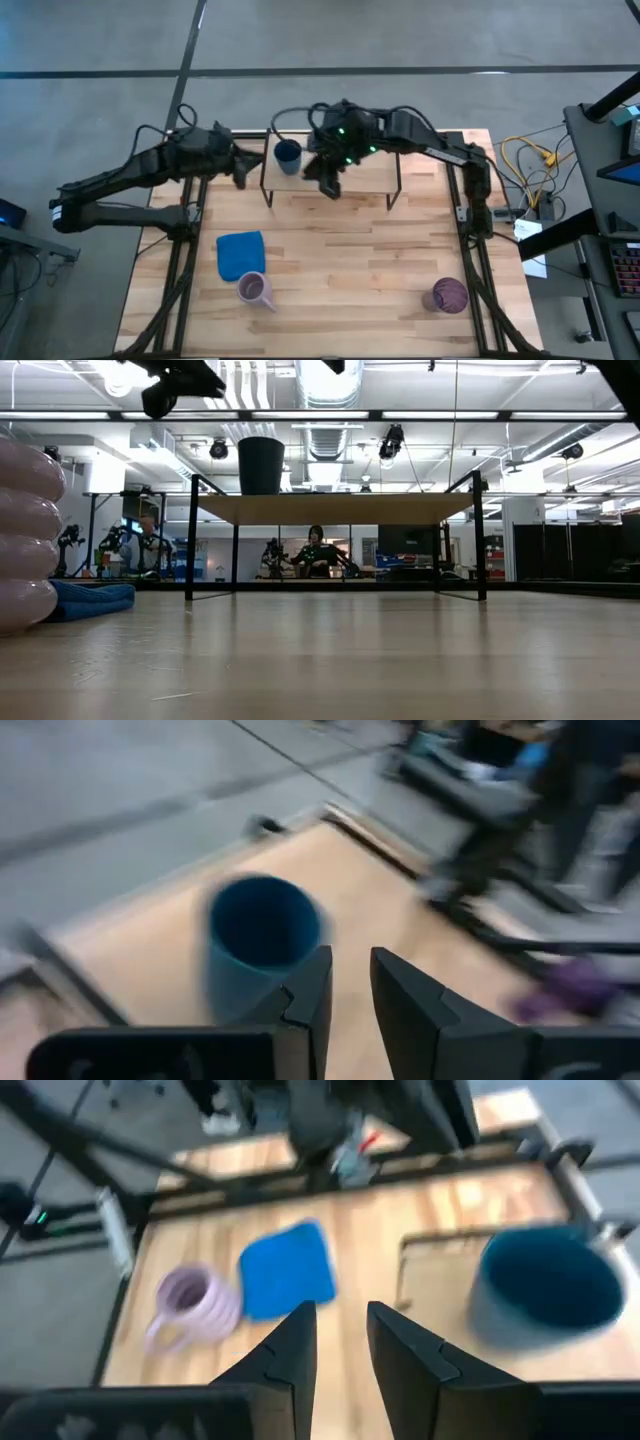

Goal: Stack small to large cups/mugs on shelf
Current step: Put the light purple mug on the shelf

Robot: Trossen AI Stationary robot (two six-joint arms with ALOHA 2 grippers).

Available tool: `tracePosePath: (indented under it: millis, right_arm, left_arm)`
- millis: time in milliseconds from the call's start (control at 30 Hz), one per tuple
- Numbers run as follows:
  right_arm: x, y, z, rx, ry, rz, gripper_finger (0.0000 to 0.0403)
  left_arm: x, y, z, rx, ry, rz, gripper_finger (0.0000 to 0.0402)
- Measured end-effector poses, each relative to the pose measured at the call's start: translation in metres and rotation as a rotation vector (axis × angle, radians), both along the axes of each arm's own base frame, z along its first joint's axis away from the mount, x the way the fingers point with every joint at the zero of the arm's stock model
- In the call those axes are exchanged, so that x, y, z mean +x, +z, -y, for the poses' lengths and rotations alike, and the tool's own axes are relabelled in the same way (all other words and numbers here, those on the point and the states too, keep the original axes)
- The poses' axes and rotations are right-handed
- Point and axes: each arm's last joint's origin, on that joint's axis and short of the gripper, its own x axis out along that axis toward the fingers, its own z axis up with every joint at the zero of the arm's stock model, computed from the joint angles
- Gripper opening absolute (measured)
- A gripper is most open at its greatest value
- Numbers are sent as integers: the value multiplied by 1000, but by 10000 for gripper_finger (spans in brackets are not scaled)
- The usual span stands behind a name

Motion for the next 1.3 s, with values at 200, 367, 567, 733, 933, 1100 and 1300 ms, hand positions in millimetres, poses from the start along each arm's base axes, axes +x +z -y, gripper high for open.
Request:
tracePosePath:
  millis: [200, 367, 567, 733, 933, 1100, 1300]
  right_arm:
    - [-13, -8, -48, 35, 96, -171, 80]
    - [-16, -14, -75, 73, 81, -250, 75]
    - [-16, -16, -82, 7, -111, -261, 77]
    - [-16, -17, -82, 46, -176, -268, 73]
    - [-16, -17, -85, 51, -174, -272, 73]
    - [-20, -20, -93, 39, -153, -314, 73]
    - [-31, -25, -102, 8, -129, -424, 73]
  left_arm:
    - [-16, -20, 20, -212, -212, -205, 59]
    - [-20, -39, 43, -332, -407, -454, 59]
    - [-4, -55, 80, -374, -640, -655, 59]
    - [15, -76, 118, -311, -741, -830, 59]
    - [36, -92, 148, -264, -716, -840, 59]
    - [51, -105, 155, -310, -649, -865, 59]
    - [65, -117, 161, -325, -595, -897, 59]
